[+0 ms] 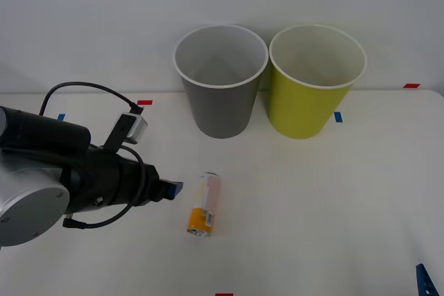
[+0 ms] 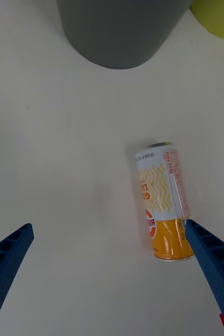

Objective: Put cans in the gray bin and PET bottles in the light green bin.

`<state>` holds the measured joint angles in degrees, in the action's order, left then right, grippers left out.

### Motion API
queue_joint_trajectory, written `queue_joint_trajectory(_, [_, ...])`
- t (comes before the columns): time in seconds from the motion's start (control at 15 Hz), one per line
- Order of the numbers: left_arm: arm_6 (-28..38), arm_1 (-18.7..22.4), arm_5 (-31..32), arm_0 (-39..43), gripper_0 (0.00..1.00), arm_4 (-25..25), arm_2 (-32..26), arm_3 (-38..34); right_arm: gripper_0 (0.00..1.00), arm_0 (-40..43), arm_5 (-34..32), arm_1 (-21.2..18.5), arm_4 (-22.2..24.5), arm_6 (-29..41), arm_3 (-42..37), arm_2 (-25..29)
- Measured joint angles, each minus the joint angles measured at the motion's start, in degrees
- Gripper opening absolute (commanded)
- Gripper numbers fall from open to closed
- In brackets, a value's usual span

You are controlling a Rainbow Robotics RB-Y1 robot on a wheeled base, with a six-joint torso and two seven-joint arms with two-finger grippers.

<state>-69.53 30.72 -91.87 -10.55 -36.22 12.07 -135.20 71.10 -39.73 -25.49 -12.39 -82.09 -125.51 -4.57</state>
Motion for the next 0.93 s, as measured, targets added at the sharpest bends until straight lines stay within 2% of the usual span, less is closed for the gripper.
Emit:
queue_joint_trajectory(0.2, [1.07, -1.54, 0.0, -1.58, 1.0, 0.27, 0.98, 2.11, 1.0, 0.0, 0.0, 0.0, 0.0, 0.0, 0.0, 0.0])
queue_joint_trajectory(0.47, [3.34, -6.87, 0.0, -1.91, 1.0, 2.34, 0.9, 5.86, 1.0, 0.0, 0.0, 0.0, 0.0, 0.0, 0.0, 0.0])
queue_joint_trajectory(0.53, [5.66, -7.48, 0.0, -1.94, 1.0, 2.96, 1.23, 6.08, 1.0, 0.0, 0.0, 0.0, 0.0, 0.0, 0.0, 0.0])
queue_joint_trajectory(0.67, [8.37, -7.98, 0.0, -2.8, 1.0, 5.37, 3.71, 6.23, 1.0, 0.0, 0.0, 0.0, 0.0, 0.0, 0.0, 0.0])
queue_joint_trajectory(0.93, [9.27, -8.48, 0.13, -3.8, 1.0, 10.6, 8.2, 6.26, 1.0, 0.0, 0.0, 0.0, 0.0, 0.0, 0.0, 0.0])
